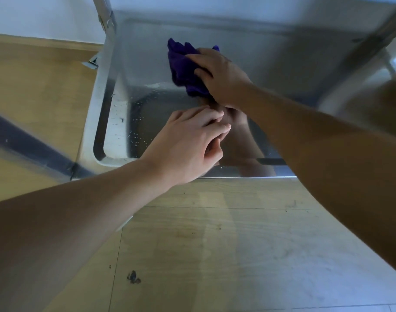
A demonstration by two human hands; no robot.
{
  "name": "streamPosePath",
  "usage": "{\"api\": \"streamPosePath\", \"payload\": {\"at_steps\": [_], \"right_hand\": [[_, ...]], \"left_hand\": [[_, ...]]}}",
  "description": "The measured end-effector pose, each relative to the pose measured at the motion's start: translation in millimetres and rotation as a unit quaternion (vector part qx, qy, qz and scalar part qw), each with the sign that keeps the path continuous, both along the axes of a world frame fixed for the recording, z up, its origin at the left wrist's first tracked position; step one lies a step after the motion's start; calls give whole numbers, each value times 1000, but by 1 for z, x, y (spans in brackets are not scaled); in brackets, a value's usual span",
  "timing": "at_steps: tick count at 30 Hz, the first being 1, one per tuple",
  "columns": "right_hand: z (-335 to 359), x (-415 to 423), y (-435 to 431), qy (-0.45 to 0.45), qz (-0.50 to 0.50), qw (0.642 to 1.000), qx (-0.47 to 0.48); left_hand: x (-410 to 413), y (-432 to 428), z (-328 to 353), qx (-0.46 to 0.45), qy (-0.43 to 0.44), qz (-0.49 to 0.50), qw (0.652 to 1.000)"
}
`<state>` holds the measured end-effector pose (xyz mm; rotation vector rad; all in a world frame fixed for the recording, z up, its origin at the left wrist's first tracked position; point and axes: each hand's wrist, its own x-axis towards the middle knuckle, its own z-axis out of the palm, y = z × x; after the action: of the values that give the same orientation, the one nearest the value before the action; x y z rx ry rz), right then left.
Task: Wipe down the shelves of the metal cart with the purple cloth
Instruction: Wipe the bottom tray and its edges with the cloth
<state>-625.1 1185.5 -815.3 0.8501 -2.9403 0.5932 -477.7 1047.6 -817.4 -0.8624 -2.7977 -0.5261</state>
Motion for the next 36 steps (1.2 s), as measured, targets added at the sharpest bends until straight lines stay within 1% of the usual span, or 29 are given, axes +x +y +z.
{"api": "streamPosePath", "payload": {"at_steps": [4, 7, 10, 14, 17, 20, 24, 25, 26, 27, 29, 31, 32, 33, 34, 36], "right_hand": [[-6, 37, 31, 18, -43, 999, -7], [-6, 65, 50, 19, -54, 998, -18], [-4, 88, 63, 26, -69, 997, -8], [-2, 106, 67, 38, -72, 997, 8], [-2, 110, 64, 37, -87, 996, 11], [-3, 114, 53, 52, -133, 990, 6], [0, 104, 0, 19, -235, 972, -11], [1, 103, -20, 16, -238, 971, 0], [1, 104, -40, 21, -217, 976, 12], [2, 108, -59, 27, -170, 985, 22], [2, 118, -88, 23, -39, 999, 24], [2, 123, -92, 16, 66, 997, 23], [1, 122, -85, 19, 87, 996, 25], [0, 121, -75, 26, 85, 996, 25], [-1, 119, -62, 35, 63, 997, 19], [-2, 117, -35, 41, -20, 999, 3]], "left_hand": [[2, 0, 1, -2, 9, 1, 1000], [4, 1, 4, -23, 10, -6, 1000], [8, 0, 7, -40, 23, -6, 999], [16, -3, 13, -40, 26, -6, 999], [28, -13, 15, -30, 38, -4, 999], [44, -36, 12, -28, 35, 2, 999], [66, -67, 13, -39, 22, 27, 999], [71, -74, 13, -45, 20, 30, 998], [76, -80, 14, -49, 20, 33, 998], [81, -86, 14, -51, 22, 39, 998], [89, -98, 14, -51, 24, 51, 997], [98, -109, 13, -57, 22, 54, 997], [101, -114, 12, -60, 21, 53, 997], [104, -118, 12, -63, 21, 51, 996], [106, -122, 12, -63, 21, 50, 997], [110, -126, 13, -63, 22, 53, 996]]}}
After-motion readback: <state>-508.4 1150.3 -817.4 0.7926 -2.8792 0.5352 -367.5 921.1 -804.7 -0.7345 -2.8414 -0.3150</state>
